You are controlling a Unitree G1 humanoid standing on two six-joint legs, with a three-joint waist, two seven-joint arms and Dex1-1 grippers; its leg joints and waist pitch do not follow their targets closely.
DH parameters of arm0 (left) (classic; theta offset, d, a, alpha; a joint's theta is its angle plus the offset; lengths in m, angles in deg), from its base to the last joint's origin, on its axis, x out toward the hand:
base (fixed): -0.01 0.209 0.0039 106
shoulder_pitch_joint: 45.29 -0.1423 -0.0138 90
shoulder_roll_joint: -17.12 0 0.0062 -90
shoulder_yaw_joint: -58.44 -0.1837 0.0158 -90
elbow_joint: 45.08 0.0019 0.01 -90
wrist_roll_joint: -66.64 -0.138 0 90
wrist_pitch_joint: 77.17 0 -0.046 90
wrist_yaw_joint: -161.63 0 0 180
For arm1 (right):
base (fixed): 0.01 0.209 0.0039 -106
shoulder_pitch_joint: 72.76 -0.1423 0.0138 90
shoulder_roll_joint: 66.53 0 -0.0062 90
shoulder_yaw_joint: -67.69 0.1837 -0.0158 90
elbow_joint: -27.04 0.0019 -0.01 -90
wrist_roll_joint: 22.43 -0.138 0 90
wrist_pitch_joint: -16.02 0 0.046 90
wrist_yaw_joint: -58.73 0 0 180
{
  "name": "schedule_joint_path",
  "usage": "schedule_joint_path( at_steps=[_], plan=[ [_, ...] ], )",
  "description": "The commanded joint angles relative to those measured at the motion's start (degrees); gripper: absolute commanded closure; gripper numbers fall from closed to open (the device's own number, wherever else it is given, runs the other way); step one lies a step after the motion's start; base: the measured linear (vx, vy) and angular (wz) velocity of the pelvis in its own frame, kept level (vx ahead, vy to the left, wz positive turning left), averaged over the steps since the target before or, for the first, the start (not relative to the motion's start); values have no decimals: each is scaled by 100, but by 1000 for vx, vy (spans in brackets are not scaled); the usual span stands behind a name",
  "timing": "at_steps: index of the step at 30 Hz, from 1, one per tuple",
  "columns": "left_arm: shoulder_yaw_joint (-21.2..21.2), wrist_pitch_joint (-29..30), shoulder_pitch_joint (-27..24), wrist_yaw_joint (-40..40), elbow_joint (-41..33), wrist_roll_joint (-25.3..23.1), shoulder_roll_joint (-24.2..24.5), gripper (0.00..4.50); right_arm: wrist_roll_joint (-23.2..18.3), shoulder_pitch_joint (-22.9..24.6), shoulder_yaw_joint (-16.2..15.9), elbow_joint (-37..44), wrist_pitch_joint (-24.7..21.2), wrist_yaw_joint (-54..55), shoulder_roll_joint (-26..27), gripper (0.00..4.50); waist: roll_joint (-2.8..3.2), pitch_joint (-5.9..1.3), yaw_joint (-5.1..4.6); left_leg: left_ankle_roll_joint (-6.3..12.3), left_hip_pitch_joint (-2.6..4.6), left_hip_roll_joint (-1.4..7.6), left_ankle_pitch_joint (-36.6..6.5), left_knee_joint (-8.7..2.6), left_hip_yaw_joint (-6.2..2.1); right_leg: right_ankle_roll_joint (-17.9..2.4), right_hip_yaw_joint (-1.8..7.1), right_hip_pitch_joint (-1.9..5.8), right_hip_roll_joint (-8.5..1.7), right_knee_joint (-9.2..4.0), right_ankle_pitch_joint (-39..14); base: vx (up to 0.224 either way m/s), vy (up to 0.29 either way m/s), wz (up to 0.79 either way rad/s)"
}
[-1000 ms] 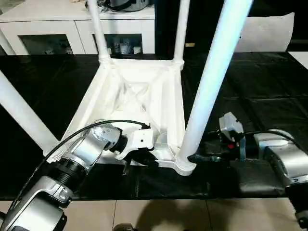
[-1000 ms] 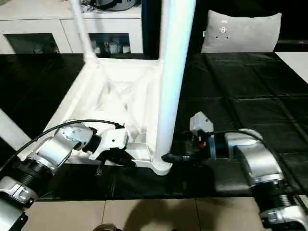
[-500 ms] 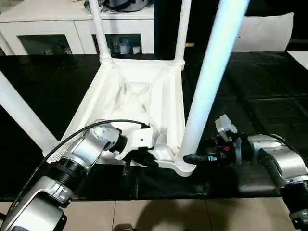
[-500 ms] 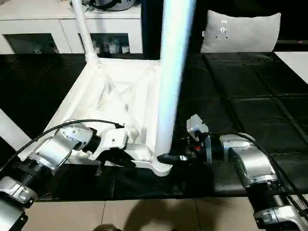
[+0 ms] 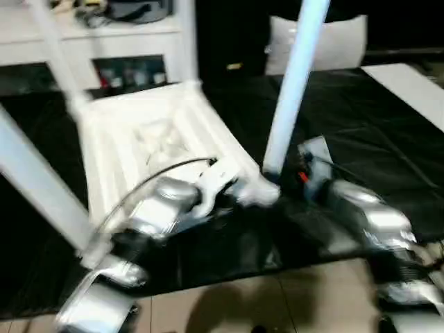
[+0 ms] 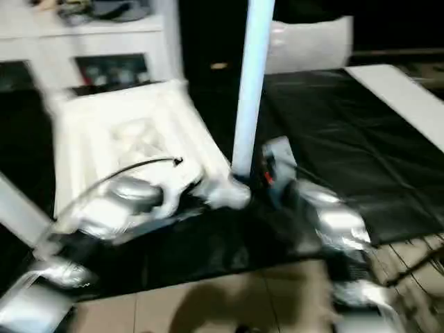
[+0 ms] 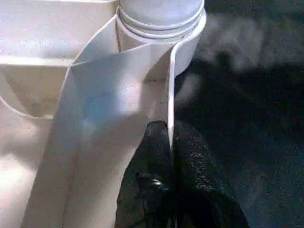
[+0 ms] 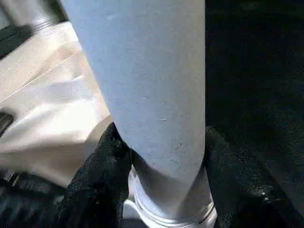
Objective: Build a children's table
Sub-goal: Rotate leg to tighten
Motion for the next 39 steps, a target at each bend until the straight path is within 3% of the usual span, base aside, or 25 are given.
schedule_joint_path(
  at_steps=[1,3,4,6,7,8,12,14,18,22,26,33,39],
  plan=[
    [51,-45,133,-7,-156,302,-240,450,-12,-56,15,-104,199,97,114,198,-75,-393,14,389,0,83,-1346,-302,-54,895,192,347,-426,-666,-3221,0,0,0],
    [-2,-75,130,75,-202,312,-246,450,-91,-19,57,-23,191,28,160,184,-55,-421,10,472,-63,225,-1193,-374,-148,741,275,391,-455,-543,-2700,0,0,0],
    [-52,-104,109,160,-254,310,-214,450,-104,3,69,39,178,21,164,172,-54,-431,19,477,-55,231,-1125,-376,-147,665,313,380,-479,-519,-2600,0,0,0],
    [-137,-203,54,316,-316,259,-92,450,-109,65,28,146,227,-168,79,144,-87,-438,76,467,-64,151,-852,-369,-110,438,362,371,-508,-462,-2414,0,0,0],
    [-204,-296,16,449,-325,218,31,450,-103,120,-19,205,339,-376,-33,138,-74,-445,141,504,-67,129,-673,-373,-90,332,394,369,-512,-426,-2317,0,0,0],
    [-255,-389,-7,552,-325,189,129,450,-116,166,-60,267,397,-580,-142,135,-96,-472,188,564,-105,139,-453,-379,-97,276,430,399,-504,-351,-2083,0,0,0],
    [-398,-682,-62,905,-345,111,400,450,-172,240,-111,333,566,-1066,-460,95,-99,-530,343,774,-148,169,154,-352,-117,38,523,392,-505,-165,-1386,0,0,0],
    [-556,-949,-83,1277,-368,59,666,450,-206,289,-153,377,706,-1600,-775,81,-102,-518,453,899,-148,196,343,-325,-104,-102,558,342,-508,-105,-1163,0,0,0],
    [-792,-1350,-78,1840,-385,18,1047,450,-252,376,-292,522,819,-2451,-1230,50,-92,-478,588,774,-101,203,-18,-360,-72,16,542,330,-499,-191,-1764,0,0,0],
    [-1063,-1900,-110,2645,-497,58,1400,450,-223,463,-578,646,874,-3257,-1713,23,-93,-464,673,684,-61,232,-189,-376,-75,89,562,305,-497,-201,-1913,0,0,0],
    [-1336,-2227,-96,3169,-554,-10,1688,450,-367,592,-789,858,978,-4140,-2038,23,-129,-467,758,664,-43,223,-271,-381,-53,98,586,294,-487,-194,-2010,0,0,0],
    [-1602,-2551,-144,3790,-704,-7,1990,450,-627,712,-1078,1132,861,-5004,-2252,85,-136,-470,847,662,-49,255,-199,-391,-67,-45,633,288,-502,-160,-1967,0,0,0],
    [-1625,-2620,-128,3845,-708,-2,1984,450,-624,757,-1272,1136,821,-5193,-2157,128,-162,-453,838,556,-57,205,-304,-396,-43,110,606,295,-487,-230,-2317,0,0,0]
  ],
)
